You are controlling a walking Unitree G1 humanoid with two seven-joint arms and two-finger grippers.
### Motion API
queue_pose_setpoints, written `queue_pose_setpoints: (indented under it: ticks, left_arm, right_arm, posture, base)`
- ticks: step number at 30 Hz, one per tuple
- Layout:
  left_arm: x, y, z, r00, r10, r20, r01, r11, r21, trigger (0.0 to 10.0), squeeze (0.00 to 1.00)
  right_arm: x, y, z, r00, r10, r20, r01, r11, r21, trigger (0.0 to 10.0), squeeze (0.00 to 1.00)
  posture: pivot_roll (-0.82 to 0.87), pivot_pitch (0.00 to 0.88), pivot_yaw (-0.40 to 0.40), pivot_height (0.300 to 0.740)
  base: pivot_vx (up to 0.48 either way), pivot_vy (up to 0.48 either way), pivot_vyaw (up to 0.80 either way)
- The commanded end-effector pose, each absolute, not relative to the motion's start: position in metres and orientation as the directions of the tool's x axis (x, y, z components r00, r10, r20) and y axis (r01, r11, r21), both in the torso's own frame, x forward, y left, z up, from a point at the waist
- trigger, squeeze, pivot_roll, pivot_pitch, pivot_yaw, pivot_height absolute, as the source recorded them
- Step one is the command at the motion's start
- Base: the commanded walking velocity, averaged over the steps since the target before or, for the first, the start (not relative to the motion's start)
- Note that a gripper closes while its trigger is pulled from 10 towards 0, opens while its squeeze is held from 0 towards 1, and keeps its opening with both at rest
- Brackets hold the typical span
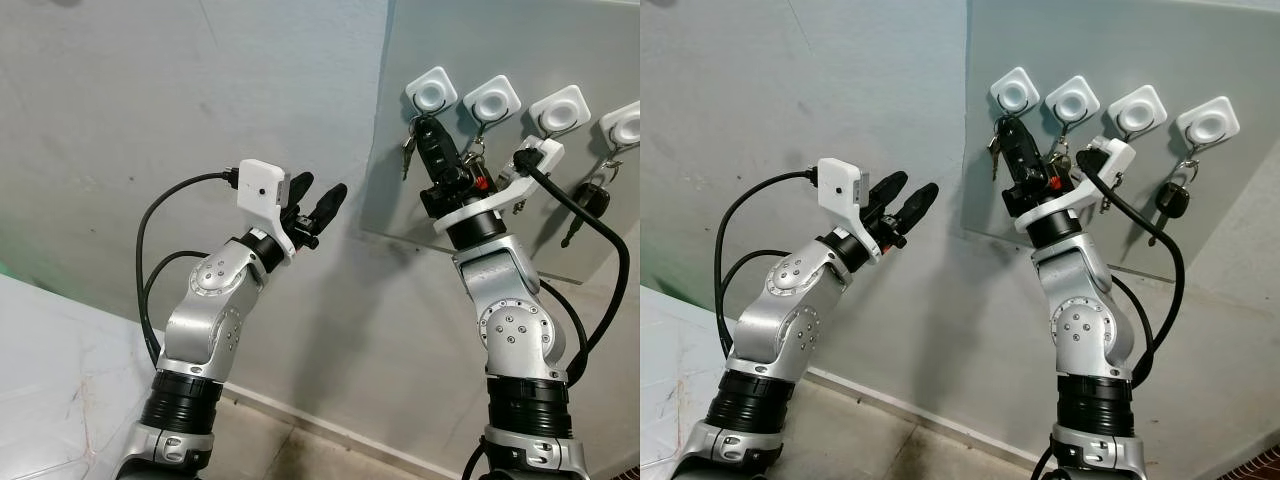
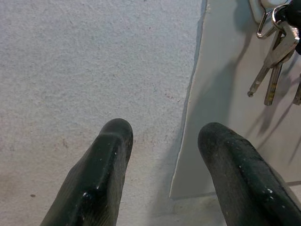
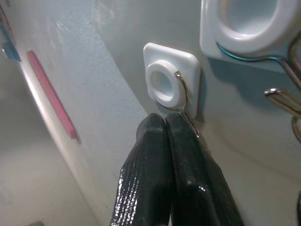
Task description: Hang keys on a hook
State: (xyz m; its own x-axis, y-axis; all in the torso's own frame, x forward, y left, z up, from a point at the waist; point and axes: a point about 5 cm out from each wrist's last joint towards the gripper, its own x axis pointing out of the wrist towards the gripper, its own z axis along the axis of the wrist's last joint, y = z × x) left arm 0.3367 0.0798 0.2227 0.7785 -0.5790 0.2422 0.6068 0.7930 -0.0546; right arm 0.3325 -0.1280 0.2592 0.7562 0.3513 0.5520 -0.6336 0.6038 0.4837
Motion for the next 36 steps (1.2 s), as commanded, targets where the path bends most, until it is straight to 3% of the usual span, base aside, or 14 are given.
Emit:
queue_pose_setpoints:
  ticks: [1,16,24,34,35,36]
  left_arm:
    - [0.336,0.079,0.230,0.770,-0.584,0.257,0.612,0.790,-0.039,10.0,0.00]
    - [0.335,0.078,0.229,0.772,-0.582,0.255,0.611,0.791,-0.043,10.0,0.00]
    - [0.335,0.079,0.229,0.774,-0.581,0.254,0.609,0.792,-0.046,10.0,0.00]
    - [0.334,0.079,0.228,0.775,-0.580,0.251,0.609,0.792,-0.050,10.0,0.00]
    - [0.334,0.079,0.228,0.777,-0.578,0.249,0.607,0.793,-0.049,10.0,0.00]
    - [0.334,0.079,0.228,0.778,-0.577,0.248,0.606,0.794,-0.051,10.0,0.00]
  right_arm:
    - [0.335,-0.128,0.258,0.780,0.343,0.524,-0.611,0.601,0.515,10.0,0.00]
    - [0.339,-0.132,0.246,0.845,0.263,0.465,-0.525,0.568,0.633,10.0,0.00]
    - [0.332,-0.134,0.246,0.798,0.225,0.559,-0.585,0.515,0.627,10.0,0.00]
    - [0.333,-0.131,0.244,0.811,0.234,0.536,-0.569,0.525,0.633,10.0,0.00]
    - [0.333,-0.131,0.243,0.809,0.240,0.537,-0.573,0.528,0.627,10.0,0.70]
    - [0.332,-0.130,0.243,0.805,0.246,0.540,-0.579,0.524,0.624,10.0,1.00]
  posture:
    - [0.14,0.000,0.019,0.740]
    - [0.14,0.000,0.019,0.740]
    - [0.14,0.000,0.019,0.740]
    - [0.14,0.000,0.019,0.740]
    - [0.14,0.000,0.017,0.740]
    - [0.14,0.000,0.016,0.740]
  base:
    - [0.000,0.000,0.00]
    - [0.000,0.000,0.00]
    - [0.000,0.000,0.00]
    - [0.000,0.000,0.00]
    - [0.000,0.000,0.00]
    - [0.000,0.000,0.00]
